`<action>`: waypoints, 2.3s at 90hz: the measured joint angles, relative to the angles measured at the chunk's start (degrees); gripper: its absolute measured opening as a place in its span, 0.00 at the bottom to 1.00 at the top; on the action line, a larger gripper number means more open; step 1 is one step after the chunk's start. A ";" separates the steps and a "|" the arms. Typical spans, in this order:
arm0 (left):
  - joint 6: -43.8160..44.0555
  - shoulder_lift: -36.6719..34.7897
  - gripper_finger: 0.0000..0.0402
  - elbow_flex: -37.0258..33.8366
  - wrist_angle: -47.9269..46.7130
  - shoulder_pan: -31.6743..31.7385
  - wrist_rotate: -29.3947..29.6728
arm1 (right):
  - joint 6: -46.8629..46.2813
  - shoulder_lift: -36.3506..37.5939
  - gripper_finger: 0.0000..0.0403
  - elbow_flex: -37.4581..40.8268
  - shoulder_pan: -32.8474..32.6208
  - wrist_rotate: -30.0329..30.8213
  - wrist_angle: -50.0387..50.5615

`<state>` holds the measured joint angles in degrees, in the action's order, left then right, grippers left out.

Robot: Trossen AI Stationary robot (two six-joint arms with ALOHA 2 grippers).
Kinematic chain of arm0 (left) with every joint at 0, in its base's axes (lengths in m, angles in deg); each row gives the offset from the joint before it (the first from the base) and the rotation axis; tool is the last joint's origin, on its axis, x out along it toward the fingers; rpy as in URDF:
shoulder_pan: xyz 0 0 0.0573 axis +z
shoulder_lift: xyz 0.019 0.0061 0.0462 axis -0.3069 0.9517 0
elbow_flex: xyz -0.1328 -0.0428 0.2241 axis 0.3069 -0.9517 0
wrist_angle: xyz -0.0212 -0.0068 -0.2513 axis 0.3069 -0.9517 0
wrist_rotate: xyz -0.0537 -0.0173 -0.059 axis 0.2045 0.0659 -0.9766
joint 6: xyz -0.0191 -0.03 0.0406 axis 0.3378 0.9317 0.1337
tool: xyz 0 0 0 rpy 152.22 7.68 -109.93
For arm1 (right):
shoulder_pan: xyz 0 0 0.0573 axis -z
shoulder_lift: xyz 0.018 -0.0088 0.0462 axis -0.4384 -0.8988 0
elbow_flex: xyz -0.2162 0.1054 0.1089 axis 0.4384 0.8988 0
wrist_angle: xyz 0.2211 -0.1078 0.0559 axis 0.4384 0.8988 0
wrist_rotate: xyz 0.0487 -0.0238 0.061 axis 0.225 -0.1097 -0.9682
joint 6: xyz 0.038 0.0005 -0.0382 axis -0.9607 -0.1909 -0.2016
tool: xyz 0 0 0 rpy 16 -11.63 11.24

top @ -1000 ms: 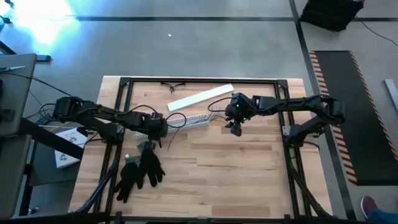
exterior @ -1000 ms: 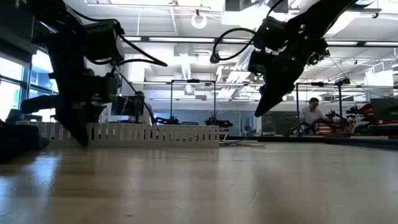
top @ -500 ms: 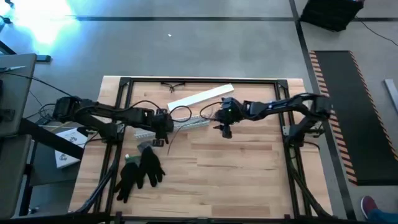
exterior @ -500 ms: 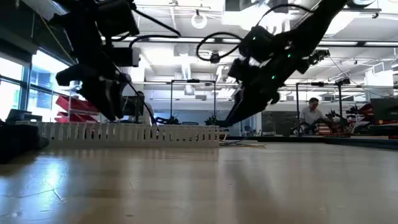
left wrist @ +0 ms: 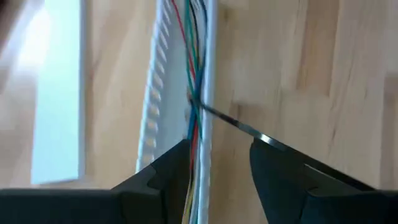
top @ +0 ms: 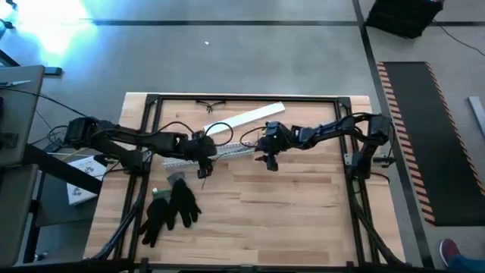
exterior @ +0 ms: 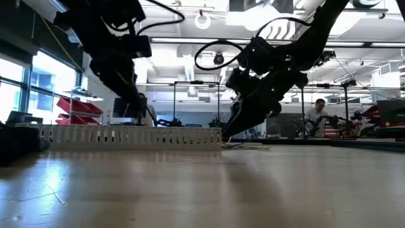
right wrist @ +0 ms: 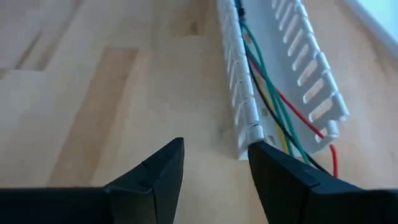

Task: Ziptie cables
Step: Close the white cable duct

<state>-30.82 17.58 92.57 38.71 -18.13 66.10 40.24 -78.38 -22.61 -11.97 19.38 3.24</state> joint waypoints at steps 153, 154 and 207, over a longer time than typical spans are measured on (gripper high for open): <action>11.69 -0.02 0.37 -1.95 10.84 -5.10 15.07 | 3.84 -20.15 0.01 -39.43 20.73 19.13 44.05; 11.91 -0.02 0.37 -2.07 10.85 -5.15 15.06 | 3.40 -20.11 0.01 -39.44 20.73 19.58 45.03; 14.18 -0.02 0.37 -5.73 13.19 -9.07 16.15 | -17.83 -17.46 0.00 -38.57 12.69 26.83 80.69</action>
<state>-16.64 17.55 86.85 51.89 -27.20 82.25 22.41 -95.85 -61.18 0.71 46.21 83.93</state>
